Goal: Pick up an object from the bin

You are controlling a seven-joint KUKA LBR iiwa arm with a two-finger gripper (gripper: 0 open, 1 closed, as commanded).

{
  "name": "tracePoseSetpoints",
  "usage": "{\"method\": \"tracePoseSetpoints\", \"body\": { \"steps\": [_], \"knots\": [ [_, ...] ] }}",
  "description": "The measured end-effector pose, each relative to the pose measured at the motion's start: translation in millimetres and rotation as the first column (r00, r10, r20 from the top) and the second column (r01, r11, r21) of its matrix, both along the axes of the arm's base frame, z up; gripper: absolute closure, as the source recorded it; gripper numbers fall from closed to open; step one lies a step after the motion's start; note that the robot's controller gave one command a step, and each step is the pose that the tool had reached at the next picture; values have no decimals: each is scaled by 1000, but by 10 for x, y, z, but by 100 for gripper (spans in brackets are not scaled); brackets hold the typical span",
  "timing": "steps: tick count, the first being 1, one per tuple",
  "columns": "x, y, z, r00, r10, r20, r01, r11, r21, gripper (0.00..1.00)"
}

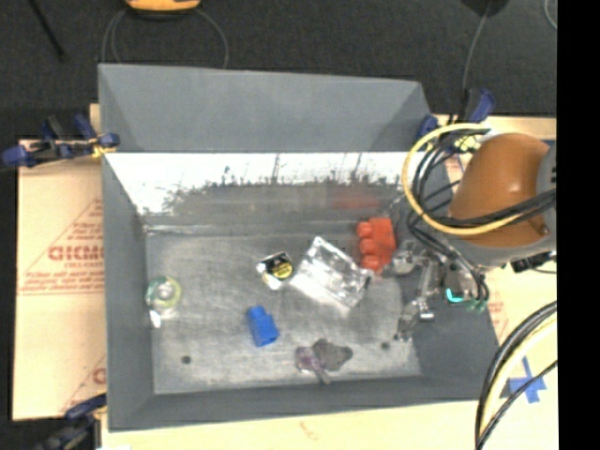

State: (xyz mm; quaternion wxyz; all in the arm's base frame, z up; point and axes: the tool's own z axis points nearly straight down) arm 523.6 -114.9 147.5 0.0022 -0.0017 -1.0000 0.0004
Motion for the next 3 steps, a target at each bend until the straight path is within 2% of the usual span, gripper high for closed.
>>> {"method": "tracePoseSetpoints", "body": {
  "steps": [1, 2, 3],
  "knots": [
    [434, 548, -528, 999, -34, 11, 34, 999, -2, 0],
    [561, 1131, -464, 979, -204, 13, 204, 979, 4, 0],
    [500, 1258, -412, 927, -376, 8, 376, 927, 3, 0]
  ]
}}
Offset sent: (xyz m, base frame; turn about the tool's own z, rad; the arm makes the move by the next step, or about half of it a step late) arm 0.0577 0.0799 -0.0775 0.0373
